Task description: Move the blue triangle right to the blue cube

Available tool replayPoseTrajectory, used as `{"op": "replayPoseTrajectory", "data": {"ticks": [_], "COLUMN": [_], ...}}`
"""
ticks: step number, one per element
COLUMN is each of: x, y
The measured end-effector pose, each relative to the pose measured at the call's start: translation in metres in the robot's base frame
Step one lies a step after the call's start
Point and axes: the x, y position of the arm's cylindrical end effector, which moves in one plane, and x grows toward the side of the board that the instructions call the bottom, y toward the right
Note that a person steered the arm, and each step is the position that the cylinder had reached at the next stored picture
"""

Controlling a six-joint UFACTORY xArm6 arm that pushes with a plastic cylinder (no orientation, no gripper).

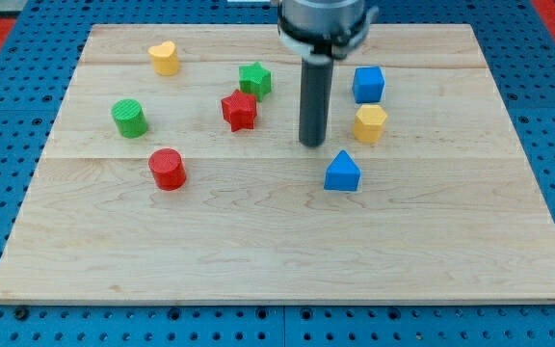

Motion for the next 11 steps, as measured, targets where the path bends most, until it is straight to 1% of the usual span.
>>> {"op": "replayPoseTrajectory", "data": {"ticks": [1,2,3,4,5,6,7,8,9,10,11], "x": [0.051,0.051,0.057,0.084,0.082,0.010,-0.025,0.014,0.057,0.048,-0.004], "y": [0.008,0.093,0.110,0.108,0.180,0.128,0.092,0.153,0.122,0.067,0.075]}}
